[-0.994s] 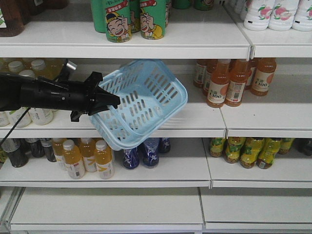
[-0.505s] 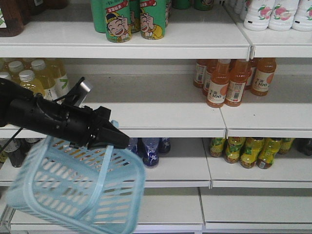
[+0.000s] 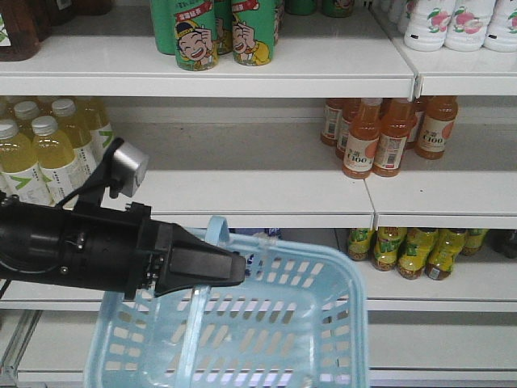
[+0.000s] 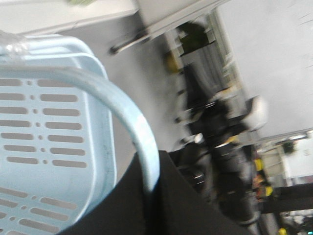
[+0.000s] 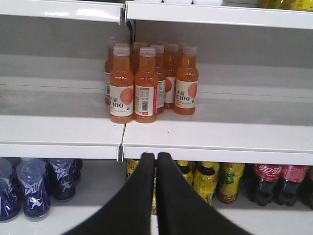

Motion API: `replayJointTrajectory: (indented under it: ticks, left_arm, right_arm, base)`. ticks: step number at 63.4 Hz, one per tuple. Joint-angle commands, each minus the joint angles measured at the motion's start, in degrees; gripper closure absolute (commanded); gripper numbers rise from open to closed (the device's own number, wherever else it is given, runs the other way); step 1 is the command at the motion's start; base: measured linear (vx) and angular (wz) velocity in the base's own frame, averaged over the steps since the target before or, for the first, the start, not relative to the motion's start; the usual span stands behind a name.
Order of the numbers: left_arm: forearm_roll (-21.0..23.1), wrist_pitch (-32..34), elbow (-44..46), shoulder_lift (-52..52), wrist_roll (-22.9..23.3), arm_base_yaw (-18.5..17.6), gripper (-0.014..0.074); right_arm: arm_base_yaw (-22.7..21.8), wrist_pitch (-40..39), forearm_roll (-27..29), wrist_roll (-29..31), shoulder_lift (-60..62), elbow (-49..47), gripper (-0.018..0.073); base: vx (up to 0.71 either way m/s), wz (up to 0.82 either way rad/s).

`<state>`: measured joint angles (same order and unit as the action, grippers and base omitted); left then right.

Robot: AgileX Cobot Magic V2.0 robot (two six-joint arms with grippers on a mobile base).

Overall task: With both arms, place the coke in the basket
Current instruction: 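Lift the basket off the shelf with the left gripper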

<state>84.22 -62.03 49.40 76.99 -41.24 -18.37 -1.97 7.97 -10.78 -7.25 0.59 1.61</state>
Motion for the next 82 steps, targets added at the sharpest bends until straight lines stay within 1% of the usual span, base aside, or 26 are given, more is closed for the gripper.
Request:
replayJointTrajectory:
  ticks: [1,6,13,26,38,82]
  left_arm:
    - [11.3,-1.0,1.4,-4.4,-2.5,-1.4,0.0603]
    - [14.9,-0.9,1.4,-5.6,-2.8,-2.3,0.0603]
    - [18.0,-0.9,1.4,-6.6,-2.8,-3.6,0.0603]
    - [18.0,-0.8,1.6,-6.7,-2.9,-5.3,0.0603]
    - [17.9,0.4,1.6,-6.7,-3.2,-5.3,0.0603]
    - [17.8,0.2,1.6,-6.7,-3.2,-5.3,0.0603]
  right_arm:
    - [-0.2,-4.1,-0.4,0.5,1.0,0.5,0.0561]
    - [-0.2,-4.1,-0.4,0.5,1.0,0.5,0.0561]
    - [-0.2,-4.1,-0.4,0.5,1.0,0.5,0.0561]
    - [-0.2,-4.1,-0.4,0.5,1.0,0.5,0.0561]
    - [-0.2,-4.1,-0.4,0.5,1.0,0.5,0.0561]
    - [-0.2,-4.1,-0.4,0.5,1.0,0.5,0.0561]
  base:
    - [0.00,0.00]
    - [0.00,0.00]
    - [0.00,0.00]
    - [0.00,0.00]
    - [0.00,0.00]
    - [0.00,0.00]
